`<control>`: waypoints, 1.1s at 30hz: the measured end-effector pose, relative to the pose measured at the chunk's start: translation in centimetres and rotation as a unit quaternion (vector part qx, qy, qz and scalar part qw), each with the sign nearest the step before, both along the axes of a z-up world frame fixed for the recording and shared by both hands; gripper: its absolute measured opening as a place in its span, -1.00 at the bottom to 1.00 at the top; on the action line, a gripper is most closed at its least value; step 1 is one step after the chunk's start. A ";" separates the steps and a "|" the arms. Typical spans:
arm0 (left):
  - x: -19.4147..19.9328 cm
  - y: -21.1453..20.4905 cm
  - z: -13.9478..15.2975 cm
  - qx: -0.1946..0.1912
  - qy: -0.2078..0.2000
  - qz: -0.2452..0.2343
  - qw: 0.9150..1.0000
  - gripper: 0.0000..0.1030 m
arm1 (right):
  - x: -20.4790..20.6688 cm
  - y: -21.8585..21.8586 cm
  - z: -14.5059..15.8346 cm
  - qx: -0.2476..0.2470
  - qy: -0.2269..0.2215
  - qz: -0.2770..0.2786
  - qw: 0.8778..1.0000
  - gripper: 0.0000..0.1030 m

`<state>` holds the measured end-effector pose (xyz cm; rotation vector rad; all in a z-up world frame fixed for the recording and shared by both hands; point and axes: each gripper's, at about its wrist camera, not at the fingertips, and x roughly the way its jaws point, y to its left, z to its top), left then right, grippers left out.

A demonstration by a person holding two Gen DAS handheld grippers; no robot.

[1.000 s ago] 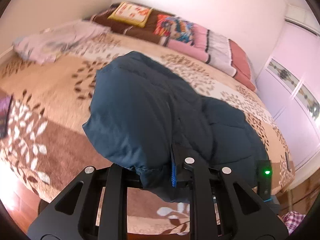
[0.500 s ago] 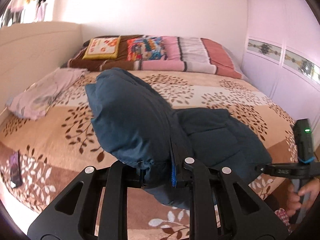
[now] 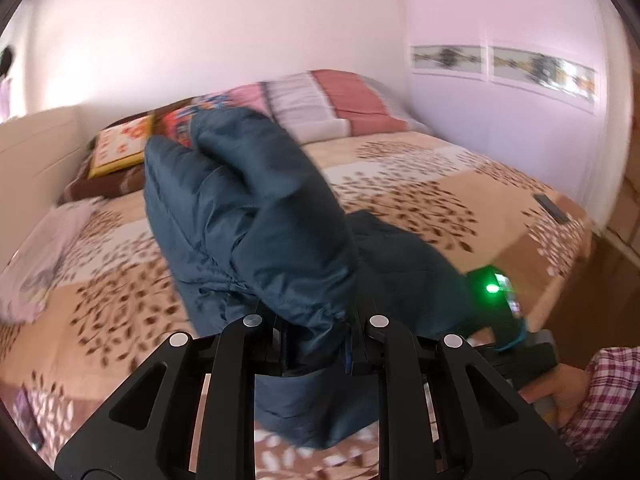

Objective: Fold large clothes

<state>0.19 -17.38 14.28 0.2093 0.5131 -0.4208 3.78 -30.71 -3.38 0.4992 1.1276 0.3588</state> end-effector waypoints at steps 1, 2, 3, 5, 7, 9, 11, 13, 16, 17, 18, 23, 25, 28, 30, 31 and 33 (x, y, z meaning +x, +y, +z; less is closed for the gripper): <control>0.1 -1.1 -0.3 0.004 0.001 -0.011 1.000 -0.66 | -0.1 -0.1 -0.2 0.012 0.002 -0.005 1.000 -0.96; 0.1 -2.2 -0.7 0.008 0.003 -0.026 1.000 -0.66 | -0.2 -0.4 -0.6 0.023 0.004 -0.008 1.000 -0.96; 0.2 -3.4 -1.3 0.011 0.005 -0.039 0.999 -0.66 | -0.4 -1.1 -0.7 0.046 0.006 -0.015 0.999 -0.96; 0.3 -5.3 -2.4 0.018 0.011 -0.058 0.998 -0.66 | -1.3 -3.0 -0.7 0.096 0.002 -0.030 0.995 -0.94; 0.5 -7.3 -4.0 0.029 0.020 -0.079 0.996 -0.65 | -2.3 -5.1 -0.5 0.111 -0.003 -0.047 0.993 -0.92; 0.3 -9.0 -5.5 0.044 0.025 -0.096 0.994 -0.65 | -3.8 -7.9 -0.2 0.116 -0.010 -0.075 0.990 -0.92; 0.1 -10.7 -7.4 0.067 0.030 -0.117 0.990 -0.62 | -5.1 -10.5 0.1 0.116 -0.015 -0.102 0.988 -0.92; 0.2 -11.8 -8.7 0.082 0.037 -0.131 0.987 -0.60 | -6.7 -13.5 0.4 0.107 -0.019 -0.139 0.984 -0.92; 0.3 -12.6 -10.3 0.094 0.048 -0.146 0.984 -0.56 | -8.1 -17.3 1.3 0.085 -0.027 -0.184 0.979 -0.92; 0.4 -12.7 -10.6 0.094 0.053 -0.150 0.983 -0.55 | -8.2 -18.0 1.9 0.081 -0.030 -0.193 0.977 -0.92; 0.5 -12.7 -10.8 0.092 0.059 -0.152 0.982 -0.53 | -8.1 -18.9 2.8 0.079 -0.037 -0.197 0.976 -0.92; 1.4 -12.4 -11.3 0.074 0.086 -0.150 0.982 -0.52 | -3.4 -17.6 10.4 0.047 -0.092 -0.132 0.986 -0.92; 1.3 -12.2 -11.3 0.067 0.091 -0.146 0.983 -0.51 | -0.1 -14.7 13.6 0.021 -0.106 -0.083 0.991 -0.92; 0.8 -12.4 -11.6 0.075 0.083 -0.144 0.983 -0.51 | 4.2 -10.6 16.4 -0.013 -0.106 -0.023 0.994 -0.92; 0.6 -12.5 -11.7 0.076 0.082 -0.140 0.984 -0.50 | 6.9 -7.7 17.1 -0.039 -0.100 0.013 0.994 -0.92; 0.8 -12.6 -11.6 0.075 0.083 -0.138 0.984 -0.50 | 7.8 -6.5 16.9 -0.049 -0.096 0.032 0.994 -0.92; 1.4 -12.7 -11.5 0.070 0.087 -0.136 0.984 -0.50 | 10.5 -4.2 16.2 -0.063 -0.076 0.068 0.993 -0.92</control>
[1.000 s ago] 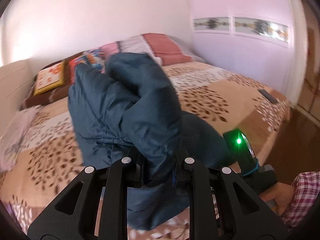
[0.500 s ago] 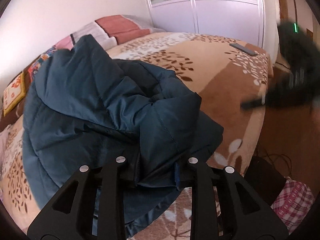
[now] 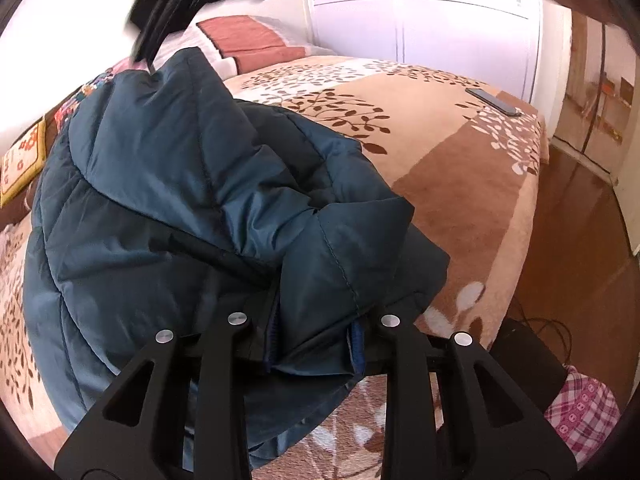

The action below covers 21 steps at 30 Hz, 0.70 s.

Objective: Fold large clothes
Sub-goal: 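Open the left tool and hold the folded jacket with the right tool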

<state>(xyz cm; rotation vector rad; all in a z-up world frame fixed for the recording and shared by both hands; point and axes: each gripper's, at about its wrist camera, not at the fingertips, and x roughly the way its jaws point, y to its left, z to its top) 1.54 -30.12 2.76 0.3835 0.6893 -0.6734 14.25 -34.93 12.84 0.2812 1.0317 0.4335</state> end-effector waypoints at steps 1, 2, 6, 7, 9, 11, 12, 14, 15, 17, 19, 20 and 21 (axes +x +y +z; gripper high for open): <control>0.2 0.1 0.1 -0.003 0.003 0.003 1.000 -0.50 | 1.3 0.8 -0.7 -0.021 0.008 0.005 1.000 -0.92; 0.3 0.2 0.2 -0.004 0.004 0.002 1.000 -0.50 | 2.6 1.3 -1.7 -0.045 0.016 0.006 0.999 -0.92; 0.3 0.7 0.6 -0.013 0.016 -0.005 1.000 -0.41 | 4.4 0.7 -4.8 -0.093 0.050 -0.021 0.994 -1.00; 0.3 0.7 0.8 -0.014 0.019 -0.008 1.000 -0.37 | 4.8 0.3 -5.4 -0.094 0.053 -0.027 0.994 -1.00; 0.0 1.0 1.5 -0.028 0.035 -0.020 0.999 -0.20 | 4.9 -0.3 -6.7 -0.105 0.048 -0.031 0.993 -1.00; -0.5 1.6 2.3 -0.056 0.058 -0.039 0.996 0.07 | 4.9 -0.5 -7.9 -0.112 0.045 -0.028 0.992 -1.00; -0.8 1.9 2.8 -0.067 0.064 -0.045 0.995 0.13 | 4.8 -0.7 -8.5 -0.114 0.045 -0.029 0.992 -1.00; -1.8 3.1 4.0 -0.088 0.071 -0.060 0.992 0.15 | 4.9 -1.2 -9.3 -0.116 0.046 -0.040 0.991 -1.00; -2.2 3.9 4.6 -0.095 0.069 -0.062 0.991 0.15 | 4.9 -1.7 -9.9 -0.113 0.048 -0.048 0.991 -1.00; -2.6 5.5 5.8 -0.113 0.060 -0.052 0.990 0.15 | 5.1 -2.4 -10.6 -0.106 0.051 -0.056 0.991 -1.00; -2.4 7.4 6.8 -0.133 0.050 -0.027 0.990 0.15 | 5.1 -2.8 -10.9 -0.102 0.051 -0.063 0.992 -1.00; -2.1 8.3 7.1 -0.138 0.044 -0.009 0.989 0.15 | 5.0 -2.9 -11.1 -0.100 0.048 -0.066 0.992 -1.00; -1.9 8.8 7.2 -0.138 0.041 0.004 0.990 0.15 | 4.9 -2.9 -11.1 -0.101 0.045 -0.067 0.992 -1.00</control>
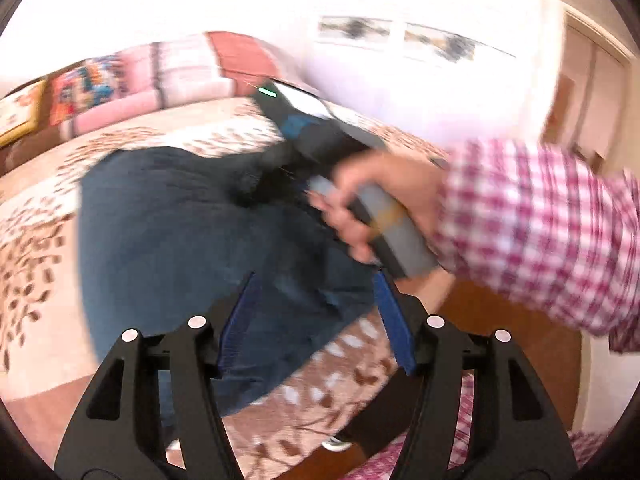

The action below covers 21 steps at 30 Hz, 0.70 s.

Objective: Fold large clothes

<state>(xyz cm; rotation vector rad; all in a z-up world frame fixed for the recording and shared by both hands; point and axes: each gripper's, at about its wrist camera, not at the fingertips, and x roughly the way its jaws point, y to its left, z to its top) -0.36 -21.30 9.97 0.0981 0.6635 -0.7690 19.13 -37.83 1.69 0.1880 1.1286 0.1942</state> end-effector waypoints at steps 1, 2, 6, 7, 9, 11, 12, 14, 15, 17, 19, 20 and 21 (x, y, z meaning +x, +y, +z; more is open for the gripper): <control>0.5 0.9 -0.1 0.004 0.000 0.020 1.000 0.15 | -0.2 0.1 0.0 -0.005 -0.004 0.000 1.000 -1.00; 0.9 1.3 -0.4 0.009 0.005 0.032 0.999 0.15 | -0.3 0.2 -0.1 -0.013 -0.011 0.000 1.000 -1.00; 2.2 1.4 -2.3 0.031 0.039 0.056 0.997 0.15 | -0.8 0.2 -0.6 -0.019 -0.027 -0.007 0.999 -1.00; 2.2 1.3 -2.5 0.038 0.037 0.057 0.997 0.15 | -0.8 0.0 -0.8 -0.013 -0.029 -0.009 0.999 -1.00; 2.1 0.6 -2.9 0.064 0.022 0.053 0.996 0.15 | -1.0 -0.6 -1.2 0.005 -0.033 -0.015 0.999 -1.00; 2.3 0.2 -3.0 0.078 0.013 0.052 0.996 0.15 | -1.2 -0.9 -1.4 0.013 -0.037 -0.020 0.999 -1.00; 2.4 0.1 -3.3 0.082 0.014 0.052 0.995 0.15 | -1.2 -0.9 -1.5 0.013 -0.039 -0.021 0.999 -1.00; 2.6 0.1 -3.6 0.082 0.021 0.054 0.995 0.15 | -1.4 -0.9 -1.5 0.009 -0.043 -0.021 0.999 -1.00; 2.7 0.0 -3.6 0.082 0.023 0.054 0.995 0.15 | -1.4 -0.8 -1.5 0.006 -0.043 -0.022 0.999 -1.00; 3.2 0.0 -3.9 0.080 0.031 0.054 0.995 0.15 | -1.4 -0.8 -1.6 0.003 -0.041 -0.025 0.999 -1.00; 3.4 -0.1 -4.2 0.078 0.037 0.054 0.995 0.15 | -1.2 -0.7 -1.6 0.001 -0.037 -0.025 0.999 -1.00; 3.6 0.0 -4.3 0.076 0.040 0.053 0.995 0.15 | -1.2 -0.7 -1.6 0.001 -0.036 -0.026 0.999 -1.00; 3.8 0.1 -4.4 0.073 0.044 0.053 0.995 0.15 | -1.2 -0.8 -1.7 0.002 -0.035 -0.027 0.999 -1.00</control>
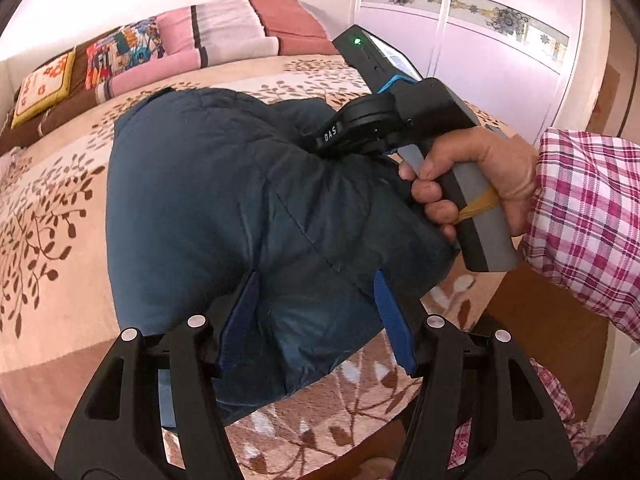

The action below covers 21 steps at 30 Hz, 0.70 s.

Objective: Fold large clothes

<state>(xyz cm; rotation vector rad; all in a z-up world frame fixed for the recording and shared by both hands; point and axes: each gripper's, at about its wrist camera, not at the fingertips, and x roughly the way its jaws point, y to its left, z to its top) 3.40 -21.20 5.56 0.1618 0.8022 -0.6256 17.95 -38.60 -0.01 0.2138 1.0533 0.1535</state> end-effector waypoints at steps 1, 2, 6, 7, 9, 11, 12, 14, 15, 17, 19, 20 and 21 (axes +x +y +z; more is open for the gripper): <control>0.1 0.1 -0.1 -0.003 0.003 0.000 1.000 0.15 | 0.0 0.0 0.0 0.001 0.001 -0.002 1.000 -1.00; 0.3 0.2 -0.1 -0.007 0.007 0.000 1.000 0.15 | 0.1 0.0 -0.1 0.001 0.002 -0.003 1.000 -1.00; -0.1 1.5 0.9 -0.044 0.037 0.003 0.998 0.15 | 0.1 0.2 0.0 -0.008 0.003 -0.009 1.000 -1.00; -0.1 1.8 1.1 -0.051 0.042 0.003 0.998 0.15 | 0.2 0.3 0.0 -0.011 0.004 -0.010 1.000 -1.00; -0.3 3.0 1.7 -0.065 0.045 0.008 0.997 0.15 | 0.2 0.5 0.1 -0.019 0.004 -0.012 1.000 -1.00; -0.4 3.9 2.1 -0.072 0.043 0.017 0.996 0.15 | 0.2 0.7 0.1 -0.029 0.002 -0.012 1.000 -1.00; -0.4 4.3 2.3 -0.075 0.042 0.024 0.996 0.15 | 0.2 0.9 0.2 -0.036 0.001 -0.013 0.999 -1.00; -0.6 5.0 2.6 -0.077 0.038 0.035 0.996 0.16 | 0.2 1.2 0.2 -0.046 0.000 -0.014 0.999 -1.00; -0.7 5.4 2.7 -0.074 0.035 0.040 0.996 0.18 | 0.2 1.2 0.2 -0.050 0.000 -0.015 0.999 -1.00; -0.9 5.9 2.9 -0.066 0.026 0.049 0.996 0.21 | 0.2 1.4 0.3 -0.055 0.002 -0.019 0.998 -1.00; -1.2 6.7 3.0 -0.062 0.022 0.059 0.996 0.22 | 0.3 1.7 0.5 -0.065 0.004 -0.024 0.998 -1.00; -1.3 7.1 3.0 -0.061 0.023 0.065 0.996 0.23 | 0.3 1.8 0.7 -0.069 0.004 -0.026 0.997 -1.00; -1.3 7.5 2.9 -0.060 0.024 0.072 0.995 0.24 | 0.2 2.0 0.9 -0.074 0.003 -0.029 0.997 -1.00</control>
